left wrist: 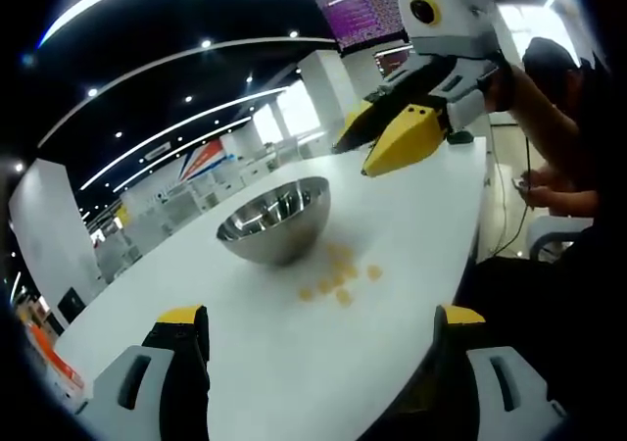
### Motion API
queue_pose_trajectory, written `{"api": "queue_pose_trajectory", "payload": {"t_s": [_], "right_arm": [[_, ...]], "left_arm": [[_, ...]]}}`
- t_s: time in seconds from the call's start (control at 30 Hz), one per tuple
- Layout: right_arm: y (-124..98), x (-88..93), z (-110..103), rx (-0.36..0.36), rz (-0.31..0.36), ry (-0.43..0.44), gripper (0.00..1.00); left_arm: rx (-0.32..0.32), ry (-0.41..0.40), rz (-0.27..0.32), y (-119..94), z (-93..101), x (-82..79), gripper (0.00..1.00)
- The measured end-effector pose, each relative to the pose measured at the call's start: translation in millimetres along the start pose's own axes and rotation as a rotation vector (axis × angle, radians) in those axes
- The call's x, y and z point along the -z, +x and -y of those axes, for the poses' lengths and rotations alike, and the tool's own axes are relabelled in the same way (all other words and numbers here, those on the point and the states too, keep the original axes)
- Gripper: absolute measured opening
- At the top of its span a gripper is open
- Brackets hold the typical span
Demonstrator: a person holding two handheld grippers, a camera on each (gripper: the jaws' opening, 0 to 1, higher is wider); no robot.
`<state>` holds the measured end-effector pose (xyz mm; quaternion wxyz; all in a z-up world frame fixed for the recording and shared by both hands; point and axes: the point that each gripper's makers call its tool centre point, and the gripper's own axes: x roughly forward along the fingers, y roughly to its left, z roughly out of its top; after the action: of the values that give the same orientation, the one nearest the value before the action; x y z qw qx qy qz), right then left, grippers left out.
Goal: Pick up the QQ candy scattered on the table and place it into the stainless steel bowl on the table
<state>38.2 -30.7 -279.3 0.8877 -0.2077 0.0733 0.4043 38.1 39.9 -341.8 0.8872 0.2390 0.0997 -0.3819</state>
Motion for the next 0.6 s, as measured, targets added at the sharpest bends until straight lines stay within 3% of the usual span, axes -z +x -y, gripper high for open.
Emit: {"api": "queue_pose_trajectory", "payload": {"t_s": [0.6], "right_arm": [[26.9,72.5,-4.3,0.011,-0.119,0.104,0.22]], "left_arm": [[-0.007,-0.009,0.011,-3.9,-2.9,-2.1,0.95]]}}
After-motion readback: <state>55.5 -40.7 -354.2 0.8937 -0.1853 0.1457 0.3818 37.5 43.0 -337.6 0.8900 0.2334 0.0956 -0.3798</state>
